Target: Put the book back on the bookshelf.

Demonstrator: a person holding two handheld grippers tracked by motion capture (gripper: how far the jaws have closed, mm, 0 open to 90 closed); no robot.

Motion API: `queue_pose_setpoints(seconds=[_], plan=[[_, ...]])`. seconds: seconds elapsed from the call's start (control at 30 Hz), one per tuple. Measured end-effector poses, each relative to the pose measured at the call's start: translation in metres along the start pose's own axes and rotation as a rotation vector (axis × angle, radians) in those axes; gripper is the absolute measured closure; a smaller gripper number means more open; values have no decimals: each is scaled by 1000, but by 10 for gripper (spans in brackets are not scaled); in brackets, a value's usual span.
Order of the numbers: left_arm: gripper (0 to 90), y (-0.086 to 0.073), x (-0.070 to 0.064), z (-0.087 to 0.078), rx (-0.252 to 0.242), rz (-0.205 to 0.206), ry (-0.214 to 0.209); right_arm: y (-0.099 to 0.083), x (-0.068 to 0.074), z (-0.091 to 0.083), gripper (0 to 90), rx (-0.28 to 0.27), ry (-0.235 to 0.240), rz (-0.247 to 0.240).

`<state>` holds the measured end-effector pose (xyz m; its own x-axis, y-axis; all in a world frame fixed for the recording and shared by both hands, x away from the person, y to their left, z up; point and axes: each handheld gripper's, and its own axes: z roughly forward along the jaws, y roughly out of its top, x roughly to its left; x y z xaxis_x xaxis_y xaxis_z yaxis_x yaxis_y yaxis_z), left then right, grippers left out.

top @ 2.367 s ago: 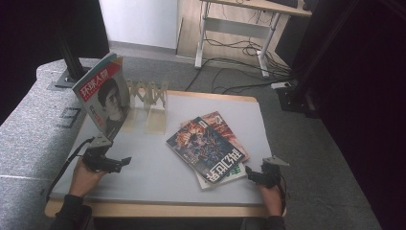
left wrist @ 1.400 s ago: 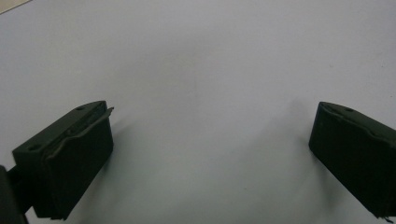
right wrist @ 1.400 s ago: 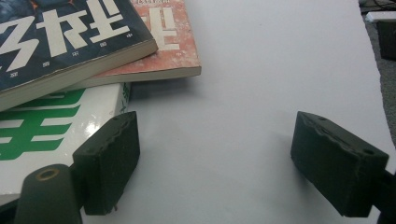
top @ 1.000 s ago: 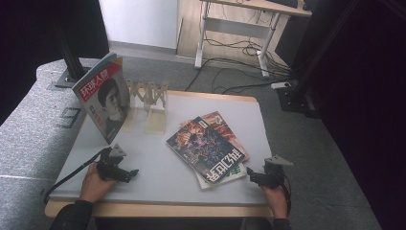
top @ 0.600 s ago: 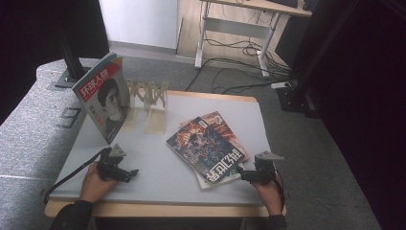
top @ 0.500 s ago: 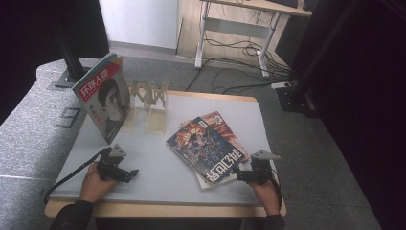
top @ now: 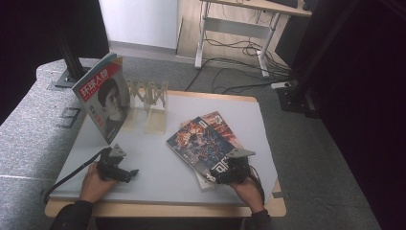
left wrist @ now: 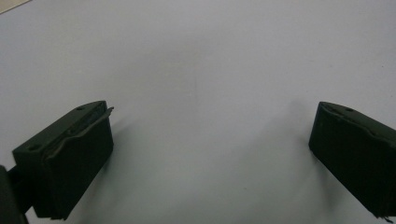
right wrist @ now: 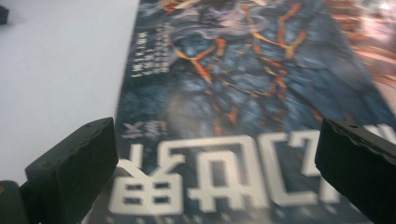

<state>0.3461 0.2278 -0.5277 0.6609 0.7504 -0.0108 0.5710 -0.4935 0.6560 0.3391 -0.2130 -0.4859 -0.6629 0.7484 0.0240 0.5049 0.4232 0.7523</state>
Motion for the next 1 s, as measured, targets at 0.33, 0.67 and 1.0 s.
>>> queue_pose_setpoints(seconds=[0.33,0.67,1.0], plan=[[0,0,0,0,0,1,0,6,22,20,0,39,20,-58],[0,0,0,0,0,0,1,-1,27,28,0,79,-12,-93],[0,0,0,0,0,1,2,-4,23,26,11,76,-38,-94]])
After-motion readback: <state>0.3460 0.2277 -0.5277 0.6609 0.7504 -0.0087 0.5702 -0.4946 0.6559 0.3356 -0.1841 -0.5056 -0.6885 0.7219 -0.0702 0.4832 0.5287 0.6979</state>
